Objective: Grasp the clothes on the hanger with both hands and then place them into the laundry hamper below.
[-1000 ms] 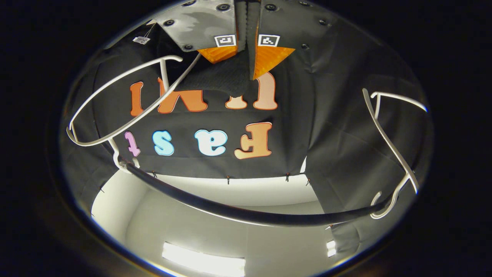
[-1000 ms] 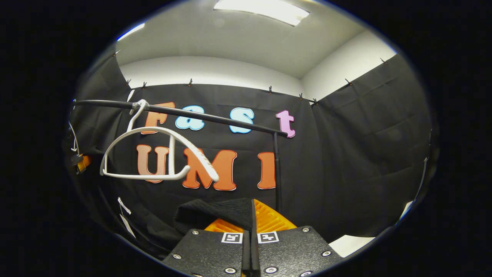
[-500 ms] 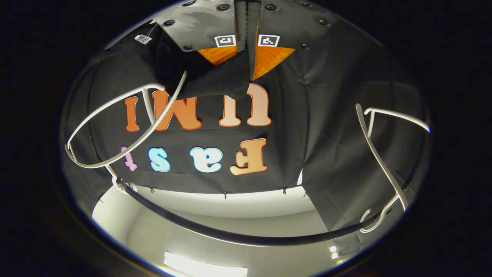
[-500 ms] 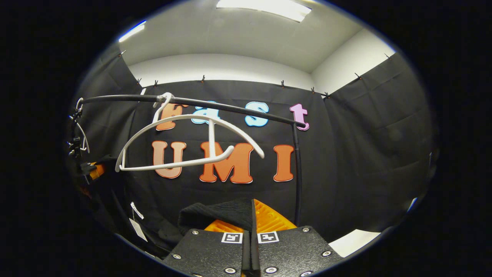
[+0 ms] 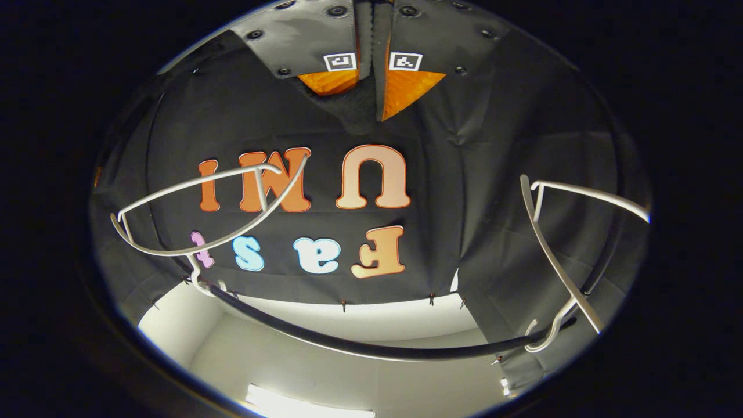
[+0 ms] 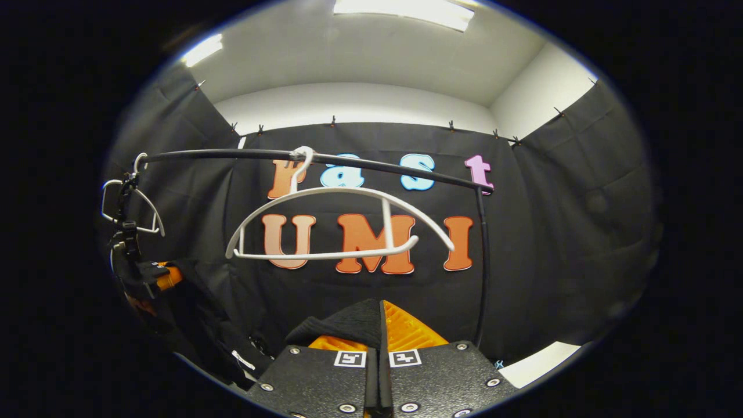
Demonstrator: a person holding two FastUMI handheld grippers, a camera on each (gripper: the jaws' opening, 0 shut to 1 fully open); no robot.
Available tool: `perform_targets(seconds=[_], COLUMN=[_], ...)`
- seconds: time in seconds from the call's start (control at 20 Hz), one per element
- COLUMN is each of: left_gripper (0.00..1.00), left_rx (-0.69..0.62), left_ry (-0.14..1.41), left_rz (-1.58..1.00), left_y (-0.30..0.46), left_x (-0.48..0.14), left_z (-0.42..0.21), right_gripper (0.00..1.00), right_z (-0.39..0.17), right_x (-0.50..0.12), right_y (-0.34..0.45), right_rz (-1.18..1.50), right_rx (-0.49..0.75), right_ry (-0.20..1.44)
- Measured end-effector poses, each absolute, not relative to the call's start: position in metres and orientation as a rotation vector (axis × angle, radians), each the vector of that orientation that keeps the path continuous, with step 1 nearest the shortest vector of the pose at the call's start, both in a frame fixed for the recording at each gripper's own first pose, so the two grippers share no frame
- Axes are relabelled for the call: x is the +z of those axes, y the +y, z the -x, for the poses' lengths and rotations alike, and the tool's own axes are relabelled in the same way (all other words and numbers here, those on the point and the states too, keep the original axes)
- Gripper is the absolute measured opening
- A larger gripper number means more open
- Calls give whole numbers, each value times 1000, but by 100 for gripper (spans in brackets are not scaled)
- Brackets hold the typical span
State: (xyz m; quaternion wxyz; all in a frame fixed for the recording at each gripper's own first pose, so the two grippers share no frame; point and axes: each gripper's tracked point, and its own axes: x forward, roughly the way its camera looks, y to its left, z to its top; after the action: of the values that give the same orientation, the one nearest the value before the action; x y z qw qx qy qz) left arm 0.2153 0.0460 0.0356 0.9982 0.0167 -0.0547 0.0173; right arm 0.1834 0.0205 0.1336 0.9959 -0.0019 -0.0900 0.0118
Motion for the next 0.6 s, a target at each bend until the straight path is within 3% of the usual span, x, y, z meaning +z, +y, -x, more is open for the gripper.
perform_targets(seconds=[0.3, 0.6], left_gripper=[7, 7], left_rx=[-38, -78], left_ry=[-60, 75], left_rz=[-33, -3], left_y=[20, 9], left_x=[30, -22], left_z=[-178, -154], right_gripper=[0, 1], right_z=[-175, -167], right_x=[106, 55], right_y=[63, 100], right_rz=[-35, -70], right_rx=[112, 159], right_ry=[-112, -3])
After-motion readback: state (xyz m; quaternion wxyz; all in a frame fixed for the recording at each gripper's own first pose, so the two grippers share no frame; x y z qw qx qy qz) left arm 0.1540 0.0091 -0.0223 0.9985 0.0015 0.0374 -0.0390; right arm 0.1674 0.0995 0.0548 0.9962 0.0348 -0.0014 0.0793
